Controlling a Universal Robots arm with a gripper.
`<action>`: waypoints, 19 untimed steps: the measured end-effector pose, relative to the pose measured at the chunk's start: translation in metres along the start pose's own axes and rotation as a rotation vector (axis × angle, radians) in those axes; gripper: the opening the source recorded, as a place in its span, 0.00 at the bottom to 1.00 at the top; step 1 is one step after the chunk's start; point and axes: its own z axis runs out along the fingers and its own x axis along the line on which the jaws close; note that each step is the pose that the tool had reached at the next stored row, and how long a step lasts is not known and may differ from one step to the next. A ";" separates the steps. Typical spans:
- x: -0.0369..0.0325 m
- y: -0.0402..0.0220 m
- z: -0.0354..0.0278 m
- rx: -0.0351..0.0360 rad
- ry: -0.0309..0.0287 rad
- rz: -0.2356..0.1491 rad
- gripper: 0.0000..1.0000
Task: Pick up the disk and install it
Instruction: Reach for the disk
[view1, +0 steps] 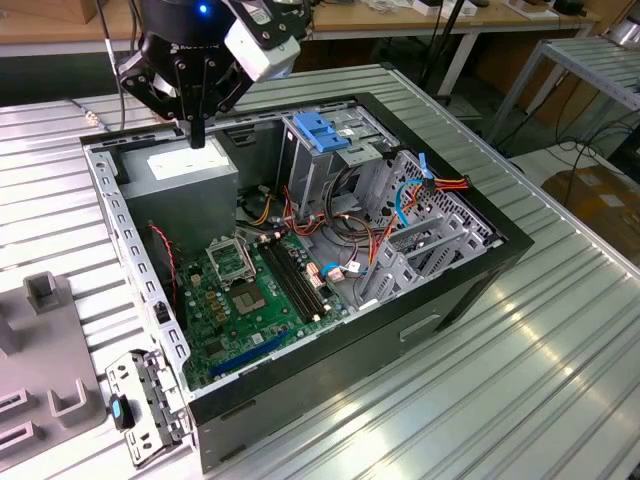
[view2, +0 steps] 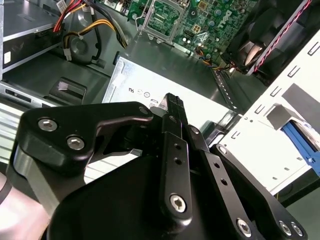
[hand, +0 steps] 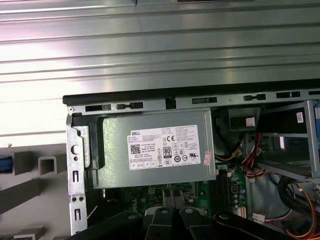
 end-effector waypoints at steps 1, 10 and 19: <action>0.0005 0.0000 0.0001 0.0000 0.0000 0.000 0.11; 0.0031 -0.0002 0.0005 -0.0001 0.0001 0.000 0.11; 0.0051 -0.0004 0.0009 0.0000 0.0004 0.000 0.11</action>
